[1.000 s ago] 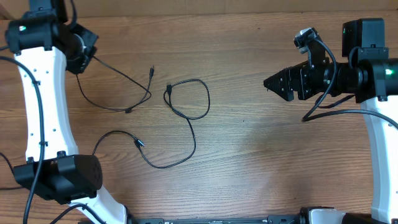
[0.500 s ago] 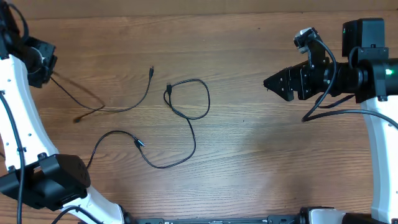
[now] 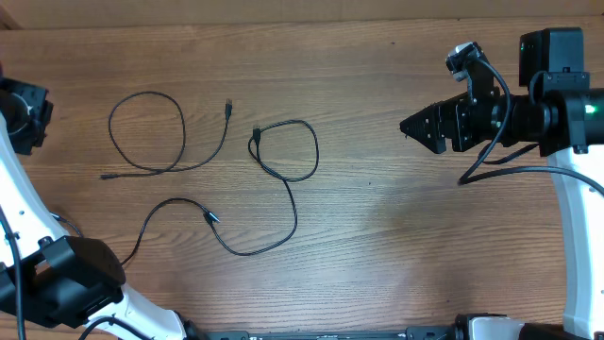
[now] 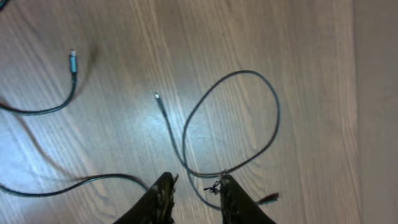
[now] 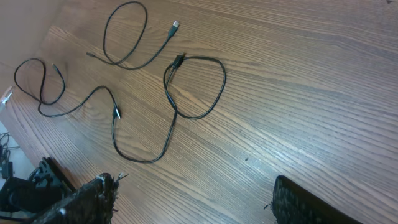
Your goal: Untangle cables
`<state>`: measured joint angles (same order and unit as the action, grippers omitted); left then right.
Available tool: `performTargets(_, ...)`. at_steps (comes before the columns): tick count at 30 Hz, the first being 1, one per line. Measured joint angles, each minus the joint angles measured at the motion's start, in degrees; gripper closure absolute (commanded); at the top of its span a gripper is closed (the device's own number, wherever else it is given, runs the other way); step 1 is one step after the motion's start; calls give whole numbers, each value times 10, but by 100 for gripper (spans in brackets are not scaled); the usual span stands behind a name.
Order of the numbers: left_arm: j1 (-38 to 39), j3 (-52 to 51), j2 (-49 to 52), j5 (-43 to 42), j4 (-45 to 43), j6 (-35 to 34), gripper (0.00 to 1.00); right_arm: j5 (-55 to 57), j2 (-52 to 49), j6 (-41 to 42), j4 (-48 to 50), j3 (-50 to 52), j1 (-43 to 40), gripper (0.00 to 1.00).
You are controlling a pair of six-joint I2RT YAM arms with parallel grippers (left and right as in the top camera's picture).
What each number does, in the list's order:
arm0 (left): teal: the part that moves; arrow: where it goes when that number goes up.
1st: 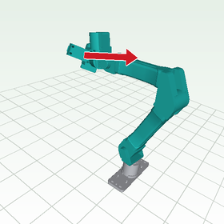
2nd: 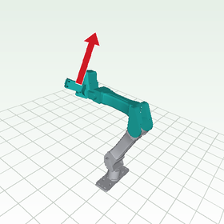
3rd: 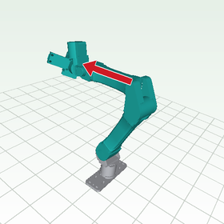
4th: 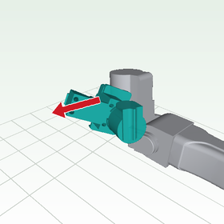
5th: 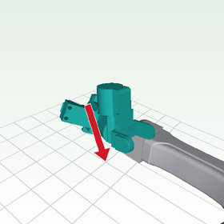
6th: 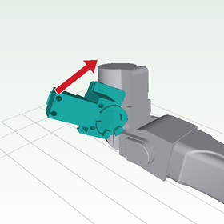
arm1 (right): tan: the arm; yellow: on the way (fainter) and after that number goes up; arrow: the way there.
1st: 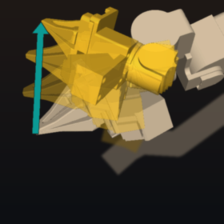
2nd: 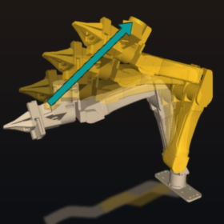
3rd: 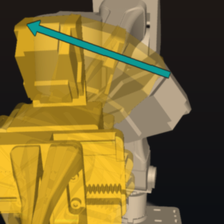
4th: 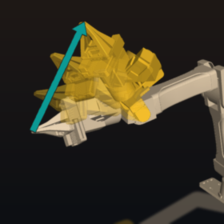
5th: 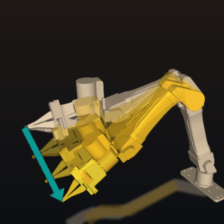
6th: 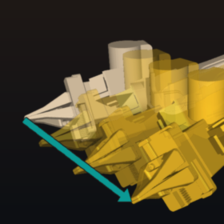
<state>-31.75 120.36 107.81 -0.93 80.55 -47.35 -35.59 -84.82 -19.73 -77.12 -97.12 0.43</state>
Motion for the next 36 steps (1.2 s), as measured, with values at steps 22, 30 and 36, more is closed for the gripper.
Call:
performTargets(22, 125, -186, 2, 63, -176, 38, 50, 0, 0, 0, 0, 0, 0, 21)
performTargets(30, 125, -285, 5, 140, -283, 23, 55, 0, 0, 0, 0, 0, 0, 21)
performTargets(36, 125, -351, 16, 159, -350, 23, 56, 0, 0, 0, 0, 0, 0, 21)
